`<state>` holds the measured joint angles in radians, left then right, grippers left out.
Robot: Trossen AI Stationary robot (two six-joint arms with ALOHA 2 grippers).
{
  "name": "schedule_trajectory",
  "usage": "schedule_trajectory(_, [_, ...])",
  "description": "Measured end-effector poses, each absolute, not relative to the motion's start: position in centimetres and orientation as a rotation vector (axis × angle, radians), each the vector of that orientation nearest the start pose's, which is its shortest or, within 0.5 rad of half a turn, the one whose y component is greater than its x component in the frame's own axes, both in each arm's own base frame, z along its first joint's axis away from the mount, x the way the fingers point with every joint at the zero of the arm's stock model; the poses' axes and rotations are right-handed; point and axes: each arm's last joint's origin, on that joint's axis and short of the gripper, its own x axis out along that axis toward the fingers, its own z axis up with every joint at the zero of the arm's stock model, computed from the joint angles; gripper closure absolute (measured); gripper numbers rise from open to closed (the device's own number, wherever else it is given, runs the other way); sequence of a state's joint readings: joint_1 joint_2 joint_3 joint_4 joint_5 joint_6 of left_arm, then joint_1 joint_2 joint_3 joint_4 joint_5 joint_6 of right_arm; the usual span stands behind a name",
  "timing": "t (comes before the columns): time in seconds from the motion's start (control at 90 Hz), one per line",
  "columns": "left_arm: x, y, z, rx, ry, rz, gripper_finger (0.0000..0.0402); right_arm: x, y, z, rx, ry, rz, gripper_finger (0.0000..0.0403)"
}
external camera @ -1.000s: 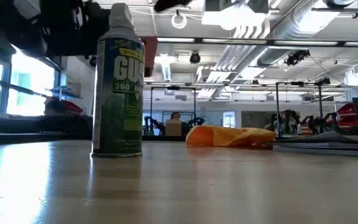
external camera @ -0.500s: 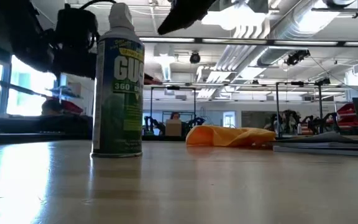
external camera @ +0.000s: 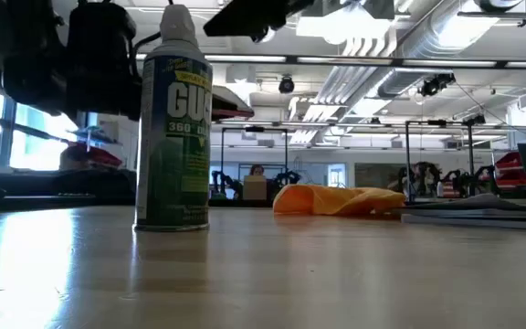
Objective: Apply microfiber cloth
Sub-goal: Spray the front and back of the cellphone using the spray bottle
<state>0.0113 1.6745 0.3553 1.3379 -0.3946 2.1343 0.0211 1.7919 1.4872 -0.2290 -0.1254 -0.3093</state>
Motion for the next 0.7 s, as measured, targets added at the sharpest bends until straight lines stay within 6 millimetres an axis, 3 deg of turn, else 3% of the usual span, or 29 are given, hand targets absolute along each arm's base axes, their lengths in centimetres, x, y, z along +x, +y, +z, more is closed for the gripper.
schedule_trajectory(0.144, [26.1, 1.0, 14.6, 2.105, 0.409, 0.249, 0.0394, 41.4, 1.8, 29.8, -0.25, 0.481, 0.233, 0.0403])
schedule_trajectory(0.344, [26.1, 1.1, 14.6, 2.123, 0.441, 0.259, 0.0394, 42.2, 2.4, 28.5, -0.241, 0.488, 0.244, 0.0403])
schedule_trajectory(0.7, [26.0, 1.3, 14.6, 2.344, 0.577, 0.247, 0.0394, 42.3, 2.4, 28.5, -0.242, 0.479, 0.244, 0.0403])
